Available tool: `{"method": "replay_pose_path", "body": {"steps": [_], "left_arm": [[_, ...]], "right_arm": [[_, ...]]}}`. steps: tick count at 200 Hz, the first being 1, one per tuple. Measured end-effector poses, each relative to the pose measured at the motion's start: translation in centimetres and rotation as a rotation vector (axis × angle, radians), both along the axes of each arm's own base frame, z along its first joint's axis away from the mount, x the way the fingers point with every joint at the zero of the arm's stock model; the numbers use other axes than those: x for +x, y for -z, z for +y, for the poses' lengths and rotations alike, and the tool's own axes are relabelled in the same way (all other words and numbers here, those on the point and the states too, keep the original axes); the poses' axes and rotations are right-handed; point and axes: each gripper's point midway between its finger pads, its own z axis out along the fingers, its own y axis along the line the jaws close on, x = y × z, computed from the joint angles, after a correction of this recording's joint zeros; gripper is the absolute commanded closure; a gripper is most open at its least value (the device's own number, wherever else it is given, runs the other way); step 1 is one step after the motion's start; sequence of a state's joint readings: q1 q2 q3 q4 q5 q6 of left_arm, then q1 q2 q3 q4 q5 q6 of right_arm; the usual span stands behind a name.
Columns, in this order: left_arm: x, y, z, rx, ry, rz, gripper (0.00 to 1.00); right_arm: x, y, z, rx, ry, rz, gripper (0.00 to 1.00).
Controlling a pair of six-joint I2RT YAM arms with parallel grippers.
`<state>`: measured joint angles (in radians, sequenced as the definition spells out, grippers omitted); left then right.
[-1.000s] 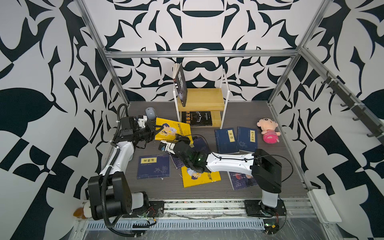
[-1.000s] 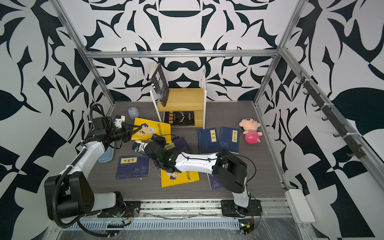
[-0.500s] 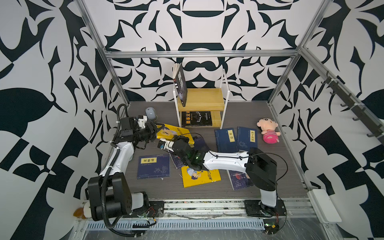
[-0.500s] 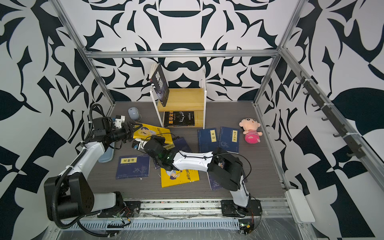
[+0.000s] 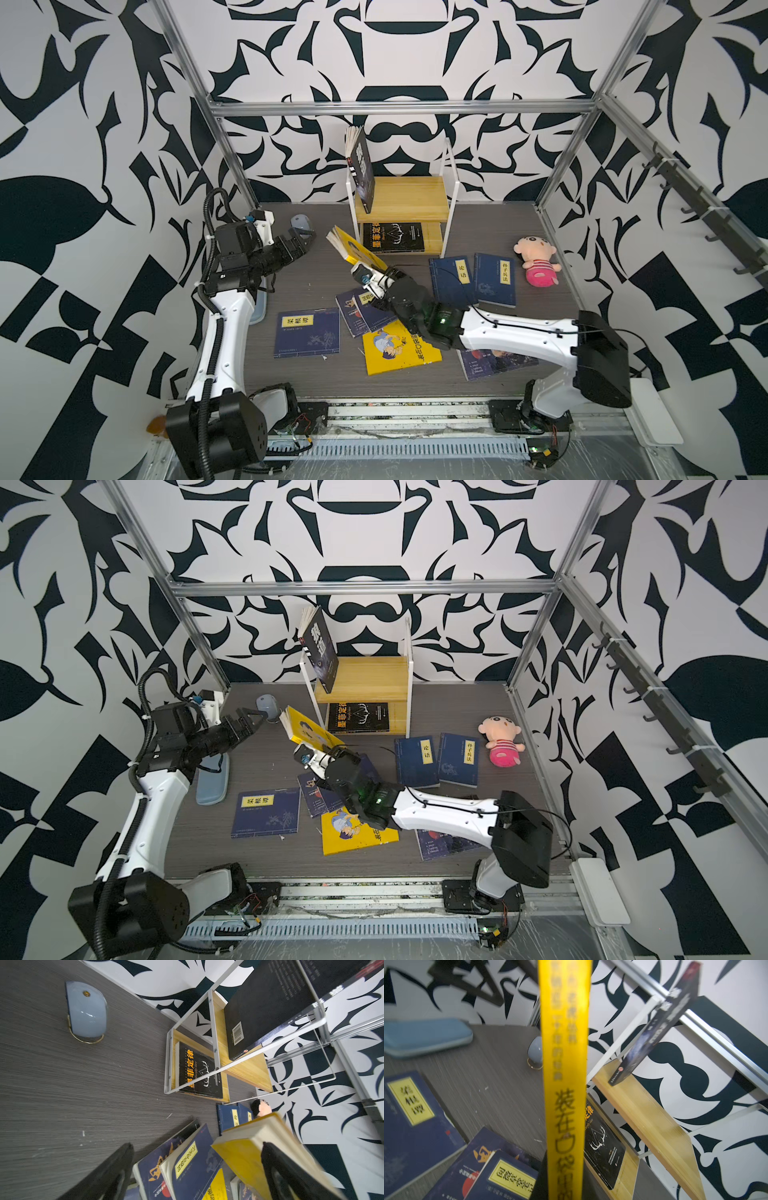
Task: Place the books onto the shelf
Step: 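Lower the yellow book onto the shelf top against the standing books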
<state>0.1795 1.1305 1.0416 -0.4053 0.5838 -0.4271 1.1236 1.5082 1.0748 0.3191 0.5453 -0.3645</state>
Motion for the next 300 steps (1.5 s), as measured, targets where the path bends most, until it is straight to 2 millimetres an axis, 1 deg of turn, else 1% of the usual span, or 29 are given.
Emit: {"method": "replay_pose_path", "body": {"steps": [18,34,46,65,88,115,129,141,163,181,200,217,239,261,300], "left_arm": [[-1.1,0.1,0.3,0.063,-0.003,-0.035,0.0],[-2.2,0.8,0.2,0.107,0.009,-0.052,0.0],[-2.9,1.7,0.1,0.133,0.026,-0.058,0.0],[-3.8,3.6,-0.1,0.161,0.054,-0.046,0.0],[-4.5,5.5,-0.1,0.175,0.076,-0.026,0.0],[-4.9,6.5,-0.1,0.17,0.09,-0.018,0.0],[-5.0,6.7,-0.3,0.164,0.099,-0.025,0.0],[-4.9,6.6,-0.5,0.161,0.105,-0.032,0.0],[-5.0,6.6,-0.8,0.159,0.117,-0.047,0.0],[-5.0,6.7,-1.0,0.157,0.124,-0.054,0.0],[-5.1,6.7,-1.0,0.156,0.127,-0.057,0.0],[-5.1,6.7,-1.2,0.155,0.134,-0.061,0.0],[-5.1,6.6,-1.5,0.151,0.142,-0.061,0.0],[-5.1,6.5,-1.7,0.149,0.148,-0.066,0.0],[-5.1,6.3,-2.0,0.143,0.158,-0.075,0.0]], "right_arm": [[0.6,-2.6,-1.4,0.129,0.024,0.015,1.0],[1.6,-4.5,-2.9,0.237,0.059,0.021,1.0],[2.8,-5.8,-4.1,0.318,0.097,0.026,1.0],[5.0,-7.4,-5.9,0.424,0.162,0.023,1.0],[7.8,-9.3,-7.6,0.54,0.232,0.002,1.0],[11.4,-11.3,-8.8,0.657,0.311,-0.055,1.0],[13.1,-11.9,-8.8,0.699,0.337,-0.09,1.0],[14.5,-12.3,-8.4,0.728,0.352,-0.117,1.0],[17.2,-12.4,-7.0,0.753,0.367,-0.158,1.0],[19.5,-11.8,-5.6,0.747,0.38,-0.182,1.0],[21.6,-10.5,-4.5,0.723,0.401,-0.198,1.0],[22.8,-9.2,-3.7,0.7,0.419,-0.2,1.0],[23.9,-7.5,-3.3,0.677,0.441,-0.191,1.0],[24.4,-6.3,-3.1,0.663,0.454,-0.18,1.0],[24.5,-7.1,-2.9,0.692,0.443,-0.167,1.0]]}}
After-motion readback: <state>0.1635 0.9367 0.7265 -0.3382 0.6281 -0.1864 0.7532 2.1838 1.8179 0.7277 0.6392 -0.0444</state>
